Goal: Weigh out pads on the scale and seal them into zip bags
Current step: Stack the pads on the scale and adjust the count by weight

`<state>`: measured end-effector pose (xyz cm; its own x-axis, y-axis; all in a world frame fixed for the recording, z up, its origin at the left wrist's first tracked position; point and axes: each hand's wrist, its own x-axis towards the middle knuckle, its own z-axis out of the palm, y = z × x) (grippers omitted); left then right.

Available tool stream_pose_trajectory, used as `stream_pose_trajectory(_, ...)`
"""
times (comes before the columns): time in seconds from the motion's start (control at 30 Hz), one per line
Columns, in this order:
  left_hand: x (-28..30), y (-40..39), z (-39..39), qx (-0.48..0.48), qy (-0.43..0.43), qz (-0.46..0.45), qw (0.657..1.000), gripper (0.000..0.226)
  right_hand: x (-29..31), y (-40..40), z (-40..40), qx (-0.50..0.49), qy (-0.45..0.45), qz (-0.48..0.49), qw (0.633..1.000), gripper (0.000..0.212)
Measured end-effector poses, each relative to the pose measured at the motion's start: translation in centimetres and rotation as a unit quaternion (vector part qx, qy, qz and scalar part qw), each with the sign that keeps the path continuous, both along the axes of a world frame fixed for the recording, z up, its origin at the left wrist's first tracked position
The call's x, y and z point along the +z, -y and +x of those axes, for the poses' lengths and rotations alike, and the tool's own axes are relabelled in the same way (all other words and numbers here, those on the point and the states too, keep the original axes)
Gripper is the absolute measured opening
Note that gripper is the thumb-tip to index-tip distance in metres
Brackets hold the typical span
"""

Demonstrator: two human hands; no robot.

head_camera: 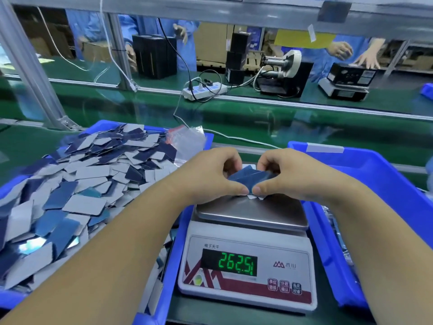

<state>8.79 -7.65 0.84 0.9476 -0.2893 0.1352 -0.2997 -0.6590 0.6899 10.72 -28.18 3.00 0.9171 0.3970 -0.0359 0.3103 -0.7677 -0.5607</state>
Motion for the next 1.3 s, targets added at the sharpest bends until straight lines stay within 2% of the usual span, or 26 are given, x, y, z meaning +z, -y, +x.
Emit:
stream_pose_trajectory(0.1,-0.2,-0.2,-0.1,-0.012,0.014,-0.047,0.999,0.037,0.0,-0.2,-0.2,0.018,0.004,0.050,0.999,0.030)
stream_pose_trajectory(0.27,-0.2,-0.3,0.2,-0.023,0.018,-0.129,0.991,0.049,0.0,-0.2,0.1,0.039,0.082,0.103,0.991,0.032)
stream_pose_trajectory(0.33,-0.2,-0.3,0.2,-0.019,0.036,-0.093,0.995,0.042,-0.2,-0.2,0.2,0.045,0.093,0.101,0.990,0.032)
stream_pose_trajectory(0.43,0.0,-0.2,0.0,-0.021,0.051,0.005,0.998,0.026,-0.6,-0.3,0.1,0.054,0.081,0.029,0.995,0.032)
stream_pose_trajectory(0.53,0.2,-0.2,-0.1,-0.024,0.056,0.034,0.998,0.030,-0.6,-0.1,0.2,0.045,0.053,0.017,0.997,0.029)
stream_pose_trajectory(0.6,0.2,-0.1,0.0,-0.034,0.060,0.052,0.996,0.024,-0.4,0.0,0.3,0.041,0.060,-0.001,0.997,0.028)
stream_pose_trajectory(0.7,-0.1,0.0,0.1,-0.045,0.065,0.052,0.995,0.012,-0.5,-0.1,0.3,0.049,0.071,-0.002,0.996,0.022)
stream_pose_trajectory(0.9,-0.1,-0.2,0.1,-0.021,0.088,-0.015,0.996,0.022,-0.2,-0.3,0.1,0.048,0.103,0.061,0.992,0.020)
stream_pose_trajectory(1.0,-0.2,-0.2,0.2,-0.031,0.074,0.029,0.996,0.024,-0.2,-0.3,-0.1,0.053,0.065,0.072,0.994,0.022)
stream_pose_trajectory(1.1,-0.5,0.0,0.3,-0.032,0.072,0.063,0.995,0.020,-0.4,-0.2,0.1,0.060,0.069,0.070,0.993,0.010)
stream_pose_trajectory(1.17,-0.7,0.2,0.4,-0.033,0.086,0.070,0.993,0.010,-0.3,-0.2,0.1,0.056,0.085,0.091,0.991,0.004)
stream_pose_trajectory(1.3,-0.8,0.4,0.5,-0.021,0.104,0.076,0.991,0.006,-0.1,0.0,0.2,0.051,0.153,0.109,0.981,0.015)
